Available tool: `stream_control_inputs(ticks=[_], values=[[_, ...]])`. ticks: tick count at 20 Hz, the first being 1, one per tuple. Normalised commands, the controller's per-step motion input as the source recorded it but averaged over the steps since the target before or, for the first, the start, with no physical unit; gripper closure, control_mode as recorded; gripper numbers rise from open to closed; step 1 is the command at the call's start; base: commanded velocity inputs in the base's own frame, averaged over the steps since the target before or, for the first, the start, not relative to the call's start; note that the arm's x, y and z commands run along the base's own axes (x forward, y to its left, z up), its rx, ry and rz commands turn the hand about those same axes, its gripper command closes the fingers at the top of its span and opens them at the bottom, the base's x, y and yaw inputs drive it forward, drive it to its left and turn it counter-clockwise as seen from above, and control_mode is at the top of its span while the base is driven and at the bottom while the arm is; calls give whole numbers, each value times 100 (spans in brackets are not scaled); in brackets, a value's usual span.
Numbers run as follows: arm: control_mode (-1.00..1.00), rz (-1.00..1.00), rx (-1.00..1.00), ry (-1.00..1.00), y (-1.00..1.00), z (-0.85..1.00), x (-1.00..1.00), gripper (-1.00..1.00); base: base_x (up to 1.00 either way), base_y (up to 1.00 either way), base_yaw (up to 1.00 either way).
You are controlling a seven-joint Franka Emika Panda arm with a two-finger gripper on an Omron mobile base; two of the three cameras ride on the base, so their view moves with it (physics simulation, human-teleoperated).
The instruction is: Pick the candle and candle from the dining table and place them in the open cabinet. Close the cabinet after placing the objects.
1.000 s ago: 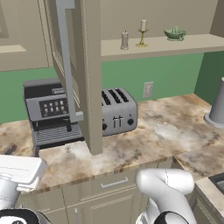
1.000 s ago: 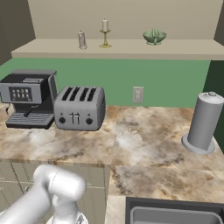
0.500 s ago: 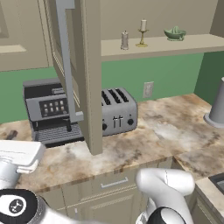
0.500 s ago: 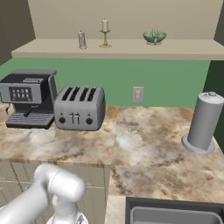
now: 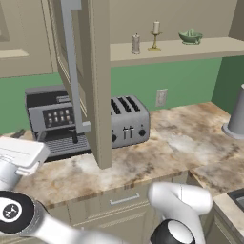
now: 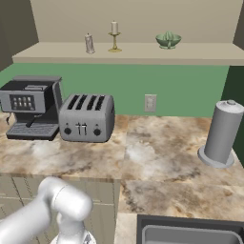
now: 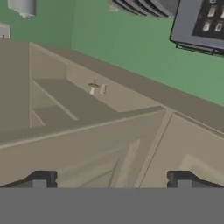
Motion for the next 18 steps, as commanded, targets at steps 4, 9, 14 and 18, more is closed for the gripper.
stream_control_inputs(ticks=[4, 9, 14, 18], values=[[-100, -20, 0, 0, -21, 10, 0, -100, 0, 0, 0], [-100, -17, 0, 0, -30, 2, 0, -100, 0, 0, 0], [-100, -8, 0, 0, -41, 0, 0, -100, 0, 0, 0], [-100, -4, 0, -1, -42, 10, 0, -100, 0, 0, 0]])
